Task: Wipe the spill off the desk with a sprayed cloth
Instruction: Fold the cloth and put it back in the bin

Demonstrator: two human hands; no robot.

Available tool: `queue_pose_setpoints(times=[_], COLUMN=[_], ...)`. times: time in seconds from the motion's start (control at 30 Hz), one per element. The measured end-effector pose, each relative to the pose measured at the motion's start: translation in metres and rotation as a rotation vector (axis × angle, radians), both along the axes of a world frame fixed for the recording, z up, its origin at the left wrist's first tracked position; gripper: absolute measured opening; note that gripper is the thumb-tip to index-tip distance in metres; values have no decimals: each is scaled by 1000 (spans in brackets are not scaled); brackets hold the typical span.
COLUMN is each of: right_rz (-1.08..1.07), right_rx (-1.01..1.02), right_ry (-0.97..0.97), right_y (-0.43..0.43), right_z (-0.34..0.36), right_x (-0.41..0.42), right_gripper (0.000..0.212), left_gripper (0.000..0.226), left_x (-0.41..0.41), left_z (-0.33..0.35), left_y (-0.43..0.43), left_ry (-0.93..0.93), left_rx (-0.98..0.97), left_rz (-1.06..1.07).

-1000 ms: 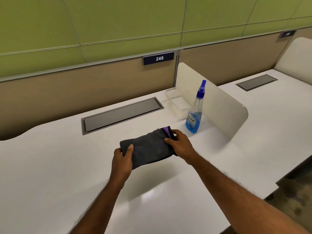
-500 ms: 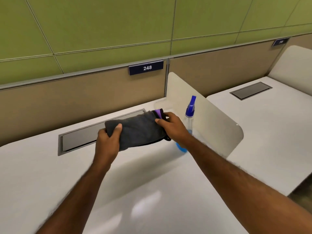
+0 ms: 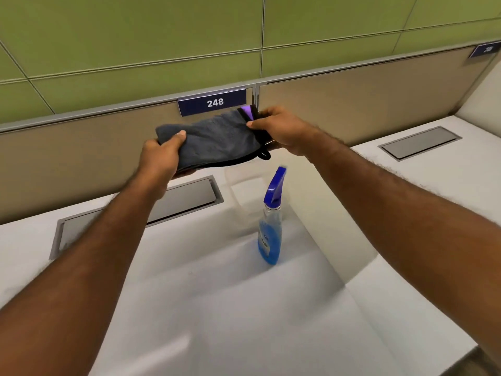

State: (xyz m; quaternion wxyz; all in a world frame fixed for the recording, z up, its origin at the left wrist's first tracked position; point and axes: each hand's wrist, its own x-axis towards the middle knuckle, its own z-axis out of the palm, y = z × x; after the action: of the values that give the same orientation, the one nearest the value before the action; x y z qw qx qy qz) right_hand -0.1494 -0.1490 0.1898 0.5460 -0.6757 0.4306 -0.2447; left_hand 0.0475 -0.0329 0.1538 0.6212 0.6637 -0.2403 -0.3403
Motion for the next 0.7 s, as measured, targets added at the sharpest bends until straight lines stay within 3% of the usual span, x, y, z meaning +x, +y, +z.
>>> queue_pose_setpoints(times=[0.1,0.37,0.47,0.7], right_rz=[-32,-120,-65,18], right_rx=[3,-259,-353,-423], right_ry=[97,539,702,757], right_y=[-23,-57,-59,-54], right_z=[-21,-86,-104,-141], right_x=[-8,-22,-24,-20], right_gripper=[20,38,41,47], left_gripper=[46,24,34,58], left_x=[-7,-32,-35,-44], left_z=[-20,-90,-111,-146], left_y=[-26,-70,-72,-72], left_ry=[1,-39,-85,-137], left_rx=[87,238,320,407], left_rz=[-46,-193,-239,-345])
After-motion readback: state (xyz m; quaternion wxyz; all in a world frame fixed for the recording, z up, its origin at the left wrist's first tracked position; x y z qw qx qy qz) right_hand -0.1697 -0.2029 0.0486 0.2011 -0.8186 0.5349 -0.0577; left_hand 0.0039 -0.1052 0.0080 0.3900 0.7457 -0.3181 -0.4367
